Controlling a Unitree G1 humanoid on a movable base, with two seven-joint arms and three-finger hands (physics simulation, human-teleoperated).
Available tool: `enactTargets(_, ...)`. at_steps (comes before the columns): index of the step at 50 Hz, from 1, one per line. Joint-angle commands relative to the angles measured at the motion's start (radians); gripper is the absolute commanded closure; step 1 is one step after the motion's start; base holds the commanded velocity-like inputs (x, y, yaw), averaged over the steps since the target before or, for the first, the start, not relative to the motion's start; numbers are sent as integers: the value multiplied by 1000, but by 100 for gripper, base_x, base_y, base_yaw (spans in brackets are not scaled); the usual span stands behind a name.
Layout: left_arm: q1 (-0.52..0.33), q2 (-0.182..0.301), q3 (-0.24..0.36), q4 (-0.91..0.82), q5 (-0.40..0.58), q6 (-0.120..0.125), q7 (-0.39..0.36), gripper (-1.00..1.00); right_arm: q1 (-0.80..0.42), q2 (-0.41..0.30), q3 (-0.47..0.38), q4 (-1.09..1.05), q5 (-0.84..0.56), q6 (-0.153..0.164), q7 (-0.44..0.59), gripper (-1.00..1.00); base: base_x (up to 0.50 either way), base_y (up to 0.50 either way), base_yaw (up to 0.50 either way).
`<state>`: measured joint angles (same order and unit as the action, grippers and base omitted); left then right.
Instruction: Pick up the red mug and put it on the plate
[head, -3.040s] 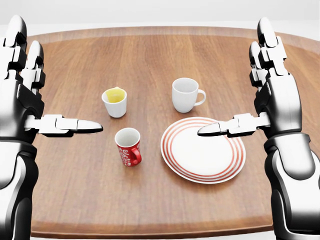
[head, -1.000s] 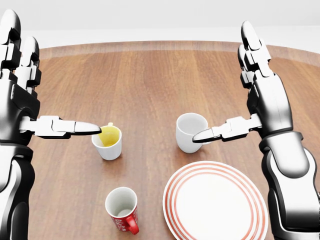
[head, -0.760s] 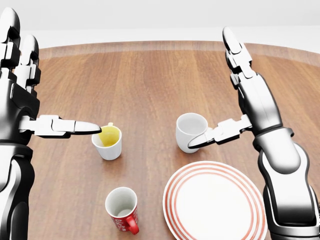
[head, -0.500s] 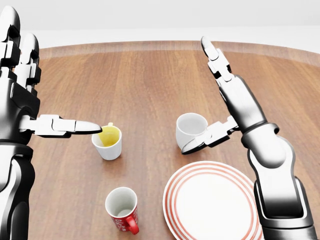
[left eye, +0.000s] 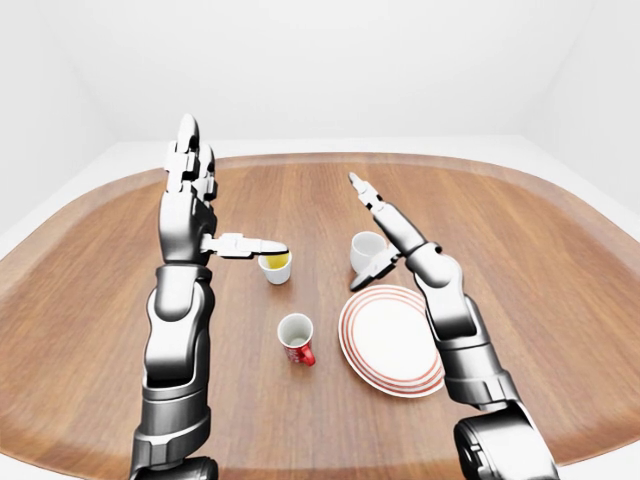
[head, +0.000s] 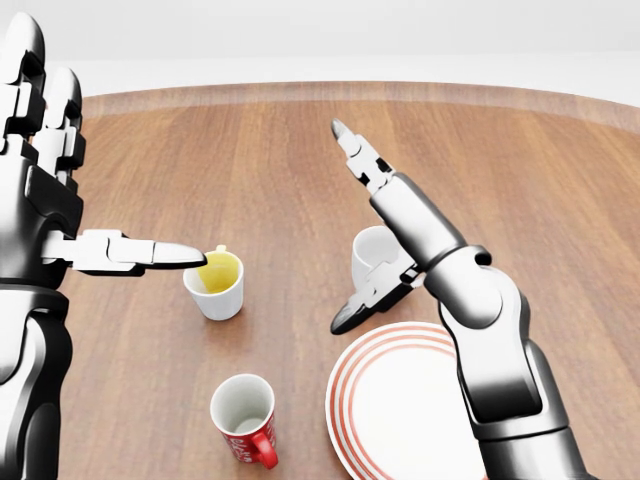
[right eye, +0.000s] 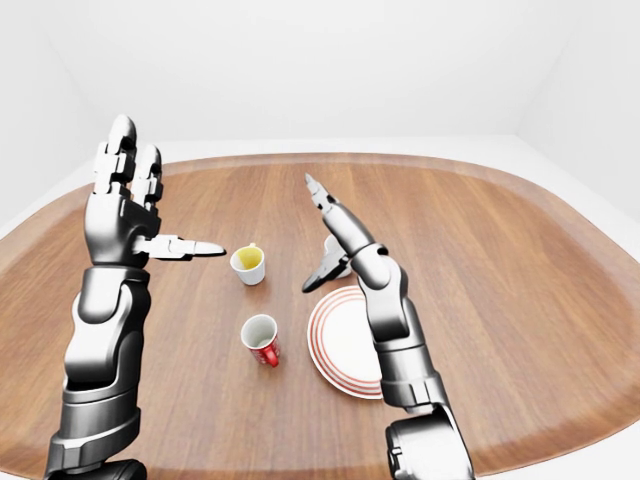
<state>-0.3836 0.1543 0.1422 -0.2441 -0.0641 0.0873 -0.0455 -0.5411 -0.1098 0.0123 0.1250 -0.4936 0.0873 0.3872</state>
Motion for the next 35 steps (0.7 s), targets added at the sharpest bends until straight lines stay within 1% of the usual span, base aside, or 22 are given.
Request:
enactTargets(1,0,-2,-2,3,2,0,-1,-100,-24,34,31,79,-69,0,19,-100,0,0,0)
enactTargets(35,-3,2,1,13,0,0,-4,-100,-63,120,93,223,-212,0,46,-100,0,0,0)
